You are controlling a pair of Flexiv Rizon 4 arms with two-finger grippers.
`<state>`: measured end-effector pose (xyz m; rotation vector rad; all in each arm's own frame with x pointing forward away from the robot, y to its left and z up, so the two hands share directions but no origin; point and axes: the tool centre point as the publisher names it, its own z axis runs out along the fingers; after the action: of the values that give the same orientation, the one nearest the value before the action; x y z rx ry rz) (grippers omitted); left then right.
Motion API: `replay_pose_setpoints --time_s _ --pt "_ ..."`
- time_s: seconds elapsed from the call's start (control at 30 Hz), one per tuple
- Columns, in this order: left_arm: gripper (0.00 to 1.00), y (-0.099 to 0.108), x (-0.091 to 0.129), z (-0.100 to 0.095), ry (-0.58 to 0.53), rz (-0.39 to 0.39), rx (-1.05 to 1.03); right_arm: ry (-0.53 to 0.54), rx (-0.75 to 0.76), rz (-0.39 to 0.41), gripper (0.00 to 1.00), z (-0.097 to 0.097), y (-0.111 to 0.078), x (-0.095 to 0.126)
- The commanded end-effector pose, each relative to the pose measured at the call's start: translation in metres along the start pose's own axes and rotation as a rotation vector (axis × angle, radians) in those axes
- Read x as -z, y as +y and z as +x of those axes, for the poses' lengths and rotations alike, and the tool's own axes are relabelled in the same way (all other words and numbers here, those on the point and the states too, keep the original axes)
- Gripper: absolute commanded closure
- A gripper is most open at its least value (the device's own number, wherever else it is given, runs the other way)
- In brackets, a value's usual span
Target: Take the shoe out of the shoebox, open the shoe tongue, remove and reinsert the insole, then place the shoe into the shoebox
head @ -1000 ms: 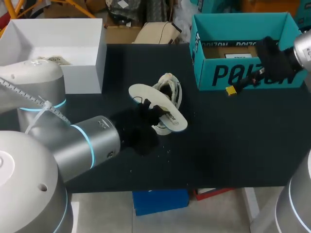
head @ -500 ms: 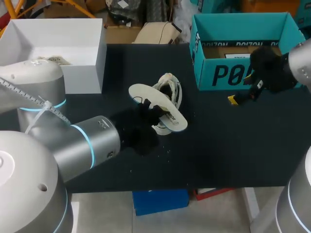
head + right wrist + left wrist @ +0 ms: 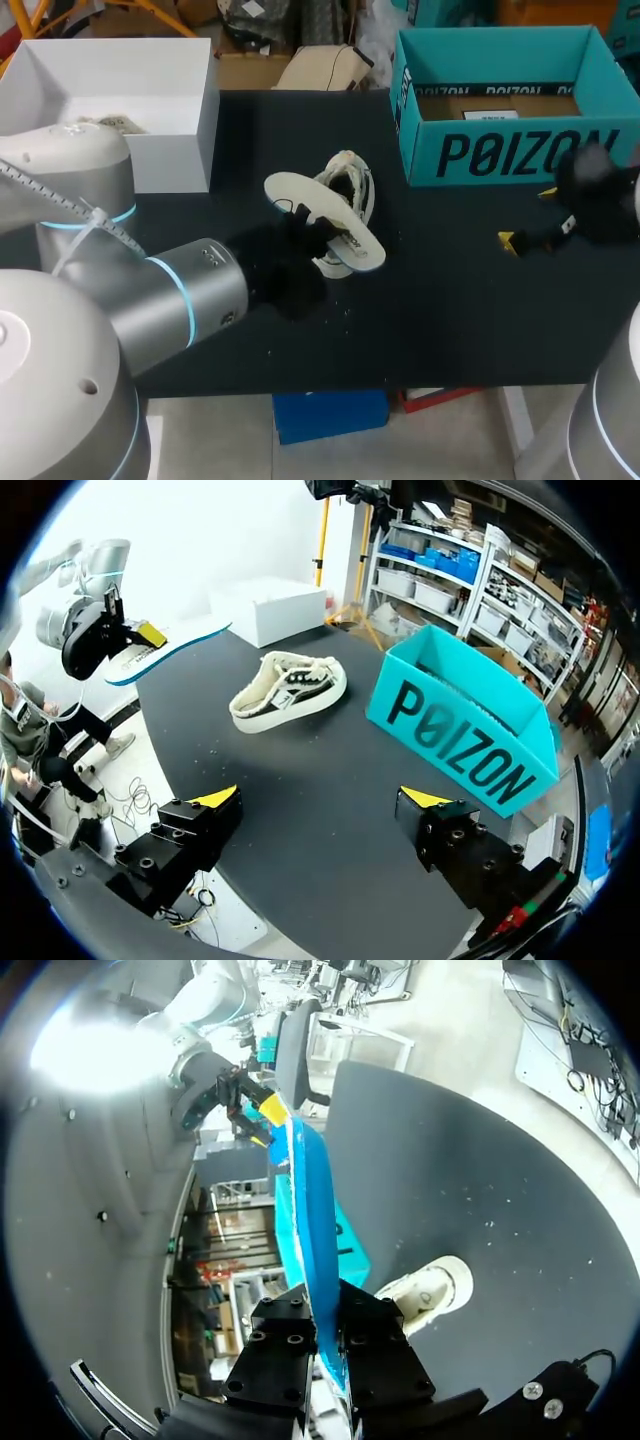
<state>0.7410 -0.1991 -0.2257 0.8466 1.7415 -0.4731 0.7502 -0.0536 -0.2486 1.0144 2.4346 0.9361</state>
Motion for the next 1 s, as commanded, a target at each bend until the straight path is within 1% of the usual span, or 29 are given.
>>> replay_pose_setpoints --time_s 0.03,0.1,0.17,0.2,0.23,0.27,0.37,0.43,0.93,0.97,1.0 --pt "1.0 -0.013 -0.005 0.016 -0.633 -0.06 -0.045 0.0 0.0 -0.029 0.0 0.002 -0.005 0.004" --pt "1.0 -0.017 -0.005 0.02 -0.679 -0.036 -0.01 0.0 0.0 -0.029 0.0 0.002 -0.005 0.004" --pt "1.0 -0.022 -0.008 0.027 -0.7 0.004 0.028 0.0 0.0 -0.029 0.0 0.002 -0.005 0.004" --pt "1.0 -0.024 -0.009 0.028 -0.726 0.037 0.042 0.0 0.0 -0.029 0.0 0.002 -0.005 0.004" --pt "1.0 -0.027 -0.01 0.03 -0.763 0.089 0.06 0.0 0.0 -0.029 0.0 0.002 -0.005 0.004" --pt "1.0 -0.029 -0.01 0.031 -0.777 0.116 0.081 0.0 0.0 -0.029 0.0 0.002 -0.005 0.004" --pt "1.0 -0.032 -0.014 0.037 -0.813 0.214 0.107 0.0 0.0 -0.029 0.0 0.002 -0.005 0.004" --pt "1.0 -0.03 -0.018 0.041 -0.788 0.244 0.122 0.0 0.0 -0.029 0.0 0.002 -0.005 0.004" --pt "1.0 -0.03 -0.018 0.041 -0.788 0.244 0.122 0.0 0.0 -0.029 0.0 0.002 -0.005 0.004" --pt "1.0 -0.031 -0.019 0.046 -0.813 0.276 0.123 0.0 0.0 -0.029 0.0 0.002 -0.005 0.004" --pt "1.0 -0.031 -0.02 0.051 -0.838 0.281 0.131 0.0 0.0 -0.029 0.0 0.002 -0.005 0.004"
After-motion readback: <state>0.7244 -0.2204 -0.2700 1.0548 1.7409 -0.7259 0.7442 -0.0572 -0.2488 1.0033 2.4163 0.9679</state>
